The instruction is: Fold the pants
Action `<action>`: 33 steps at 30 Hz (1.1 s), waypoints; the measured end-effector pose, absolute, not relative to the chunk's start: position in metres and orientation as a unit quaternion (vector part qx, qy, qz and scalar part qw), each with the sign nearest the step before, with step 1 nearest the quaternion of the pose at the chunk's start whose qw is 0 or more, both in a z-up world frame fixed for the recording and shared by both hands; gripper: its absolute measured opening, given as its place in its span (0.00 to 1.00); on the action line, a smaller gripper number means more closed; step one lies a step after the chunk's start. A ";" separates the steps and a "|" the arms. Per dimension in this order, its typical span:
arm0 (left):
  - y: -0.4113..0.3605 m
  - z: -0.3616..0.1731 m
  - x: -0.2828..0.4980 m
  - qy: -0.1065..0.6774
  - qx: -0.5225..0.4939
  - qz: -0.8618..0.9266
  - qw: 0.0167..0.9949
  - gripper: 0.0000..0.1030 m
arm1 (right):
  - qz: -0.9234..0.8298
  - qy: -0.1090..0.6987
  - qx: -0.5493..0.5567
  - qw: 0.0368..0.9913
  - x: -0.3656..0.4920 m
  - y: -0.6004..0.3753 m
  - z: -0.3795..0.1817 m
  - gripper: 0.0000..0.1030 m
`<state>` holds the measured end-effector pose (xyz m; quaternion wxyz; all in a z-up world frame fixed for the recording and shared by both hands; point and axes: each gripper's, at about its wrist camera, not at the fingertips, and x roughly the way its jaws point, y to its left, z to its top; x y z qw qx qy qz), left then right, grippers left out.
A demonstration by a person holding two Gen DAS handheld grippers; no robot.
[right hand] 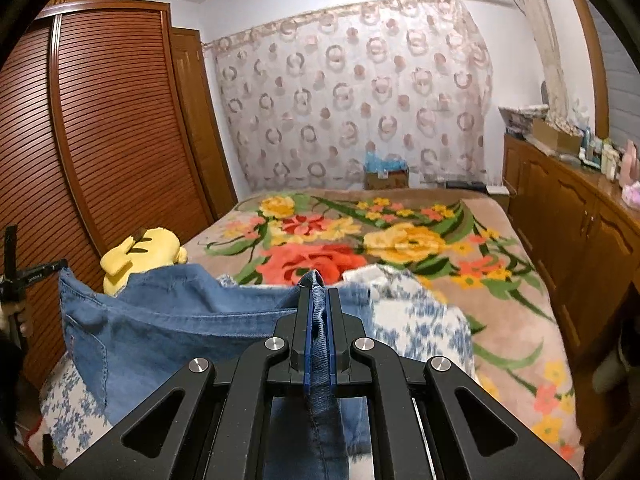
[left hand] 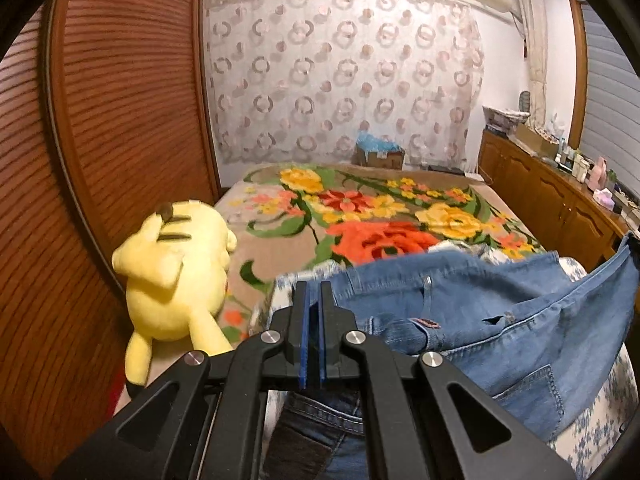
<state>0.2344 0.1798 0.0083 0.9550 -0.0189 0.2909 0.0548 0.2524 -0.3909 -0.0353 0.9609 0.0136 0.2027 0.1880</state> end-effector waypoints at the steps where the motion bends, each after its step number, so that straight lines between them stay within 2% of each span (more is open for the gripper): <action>1: 0.180 0.011 0.240 0.289 -0.015 0.054 0.956 0.04 | 0.187 0.202 0.012 0.961 0.257 -0.390 -0.035 0.05; 12: 0.183 0.010 0.317 0.290 -0.006 0.054 0.955 0.04 | 0.163 0.200 -0.017 0.966 0.310 -0.371 -0.043 0.05; 28: 0.179 -0.038 0.367 0.366 0.019 0.075 0.927 0.05 | 0.134 0.294 -0.033 0.946 0.394 -0.332 -0.081 0.05; 29: 0.178 -0.041 0.366 0.371 0.022 0.075 0.925 0.09 | 0.134 0.298 -0.029 0.945 0.395 -0.333 -0.080 0.09; 30: 0.177 -0.044 0.364 0.377 0.023 0.070 0.923 0.17 | 0.136 0.302 -0.026 0.943 0.397 -0.335 -0.075 0.15; 32: 0.175 -0.047 0.361 0.382 0.020 0.061 0.922 0.35 | 0.130 0.303 -0.024 0.944 0.396 -0.341 -0.066 0.23; 33: 0.173 -0.047 0.358 0.382 0.020 0.058 0.922 0.49 | 0.127 0.302 -0.024 0.945 0.393 -0.345 -0.061 0.28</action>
